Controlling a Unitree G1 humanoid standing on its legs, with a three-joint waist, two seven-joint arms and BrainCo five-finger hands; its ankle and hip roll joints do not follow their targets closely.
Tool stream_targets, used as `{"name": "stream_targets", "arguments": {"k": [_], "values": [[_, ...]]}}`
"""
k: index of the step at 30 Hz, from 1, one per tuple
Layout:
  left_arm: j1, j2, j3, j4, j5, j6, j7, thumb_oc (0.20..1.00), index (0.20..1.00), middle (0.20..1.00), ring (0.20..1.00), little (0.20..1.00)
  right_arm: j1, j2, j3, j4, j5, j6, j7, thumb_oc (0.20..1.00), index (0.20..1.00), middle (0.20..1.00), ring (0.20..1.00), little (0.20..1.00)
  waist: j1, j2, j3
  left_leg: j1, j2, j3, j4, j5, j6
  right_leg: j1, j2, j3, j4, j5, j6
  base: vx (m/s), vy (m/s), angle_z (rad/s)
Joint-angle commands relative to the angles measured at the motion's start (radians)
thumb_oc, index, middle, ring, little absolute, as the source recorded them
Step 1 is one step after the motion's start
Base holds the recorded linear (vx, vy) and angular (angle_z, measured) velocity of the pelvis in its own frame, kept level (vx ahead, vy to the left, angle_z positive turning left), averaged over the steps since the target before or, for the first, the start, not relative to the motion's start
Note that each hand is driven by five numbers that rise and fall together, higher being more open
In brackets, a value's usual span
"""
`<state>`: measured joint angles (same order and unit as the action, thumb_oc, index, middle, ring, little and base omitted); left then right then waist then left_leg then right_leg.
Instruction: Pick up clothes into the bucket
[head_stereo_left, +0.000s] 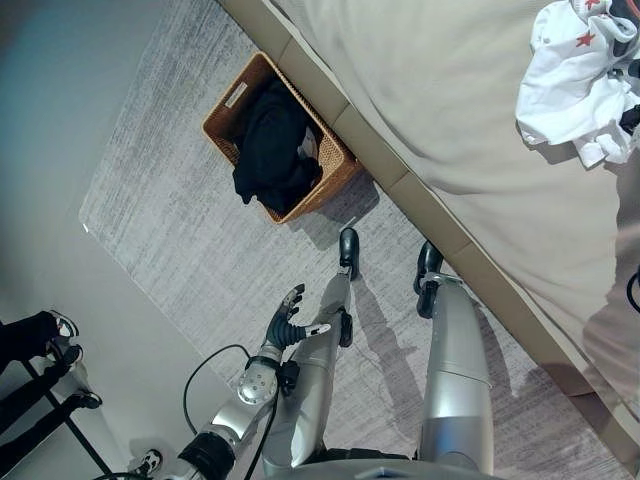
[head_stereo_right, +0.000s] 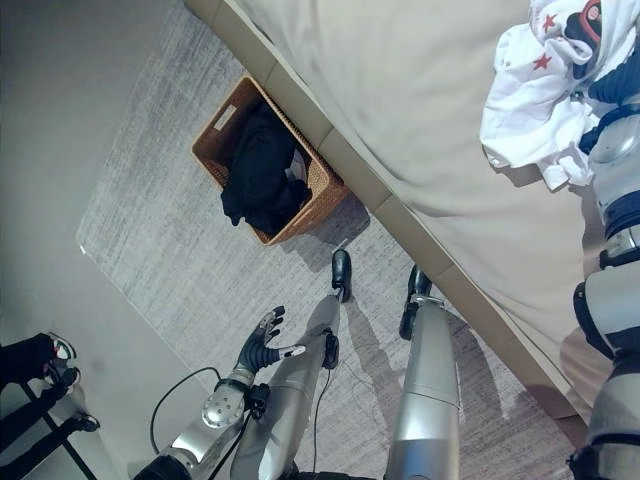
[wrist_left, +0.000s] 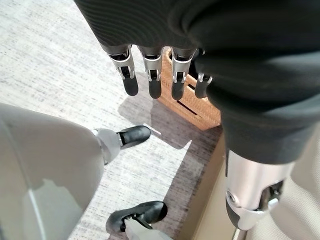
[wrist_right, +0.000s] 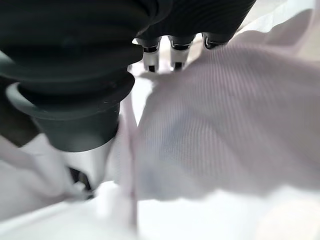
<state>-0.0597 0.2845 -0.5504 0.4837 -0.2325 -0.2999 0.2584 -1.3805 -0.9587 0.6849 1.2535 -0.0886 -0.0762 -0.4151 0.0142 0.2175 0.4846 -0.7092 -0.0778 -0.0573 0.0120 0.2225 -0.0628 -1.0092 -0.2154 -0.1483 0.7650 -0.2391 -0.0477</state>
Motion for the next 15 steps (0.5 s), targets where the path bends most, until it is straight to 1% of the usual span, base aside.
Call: {"name": "stream_targets", "arguments": {"k": [1, 8, 9, 10, 11, 15], "values": [[-0.044, 0.036, -0.026, -0.007, -0.031, -0.031, 0.002, 1.000, 1.000, 1.000, 1.000, 1.000, -0.050, -0.006, 0.102, -0.042, -0.013, -0.043, 0.035, 0.200, 0.200, 0.200, 0.200, 0.200, 0.021, -0.015, 0.035, 0.044, 0.018, -0.008, 0.059, -0.098, -0.005, 0.057, -0.017, 0.067, -0.146, 0.091, 0.130, 0.00, 0.000, 0.00], [-0.056, 0.032, -0.016, 0.031, -0.016, -0.031, 0.009, 1.000, 1.000, 1.000, 1.000, 1.000, -0.034, -0.007, 0.090, -0.128, 0.001, -0.061, 0.005, 0.200, 0.200, 0.200, 0.200, 0.200, 0.013, -0.027, 0.035, 0.089, 0.016, -0.017, 0.051, -0.097, -0.010, 0.107, -0.019, 0.056, -0.166, 0.097, 0.130, -0.01, 0.003, 0.00], [-0.067, 0.033, -0.008, 0.042, -0.008, -0.031, 0.012, 1.000, 1.000, 1.000, 1.000, 1.000, -0.037, -0.011, 0.085, -0.155, 0.002, -0.064, -0.003, 0.200, 0.200, 0.200, 0.200, 0.200, 0.015, -0.029, 0.035, 0.071, 0.023, -0.014, 0.052, -0.073, -0.008, 0.104, -0.014, 0.043, -0.191, 0.140, 0.123, -0.13, 0.033, 0.01], [-0.071, 0.035, 0.001, 0.046, -0.005, -0.032, 0.014, 1.000, 1.000, 1.000, 1.000, 1.000, -0.023, -0.018, 0.075, -0.200, 0.007, -0.069, -0.009, 0.200, 0.200, 0.200, 0.200, 0.200, 0.012, -0.038, 0.035, 0.093, 0.026, -0.013, 0.050, -0.074, -0.010, 0.133, -0.011, 0.035, -0.209, 0.150, 0.125, -0.12, 0.032, 0.01], [-0.070, 0.035, 0.000, 0.046, -0.005, -0.032, 0.014, 1.000, 1.000, 1.000, 1.000, 1.000, -0.022, -0.018, 0.074, -0.201, 0.007, -0.069, -0.010, 0.200, 0.200, 0.200, 0.200, 0.200, 0.012, -0.038, 0.035, 0.094, 0.027, -0.013, 0.050, -0.074, -0.010, 0.135, -0.010, 0.034, -0.211, 0.151, 0.125, -0.04, 0.013, 0.00], [-0.066, 0.054, 0.030, 0.061, 0.011, -0.036, 0.014, 1.000, 1.000, 1.000, 1.000, 1.000, 0.023, -0.032, 0.068, -0.308, -0.018, -0.084, -0.006, 0.200, 0.200, 0.200, 0.200, 0.200, 0.003, -0.078, 0.035, 0.172, 0.040, -0.016, 0.052, -0.087, -0.015, 0.246, -0.002, 0.009, -0.272, 0.174, 0.133, -0.03, 0.004, 0.04]]}}
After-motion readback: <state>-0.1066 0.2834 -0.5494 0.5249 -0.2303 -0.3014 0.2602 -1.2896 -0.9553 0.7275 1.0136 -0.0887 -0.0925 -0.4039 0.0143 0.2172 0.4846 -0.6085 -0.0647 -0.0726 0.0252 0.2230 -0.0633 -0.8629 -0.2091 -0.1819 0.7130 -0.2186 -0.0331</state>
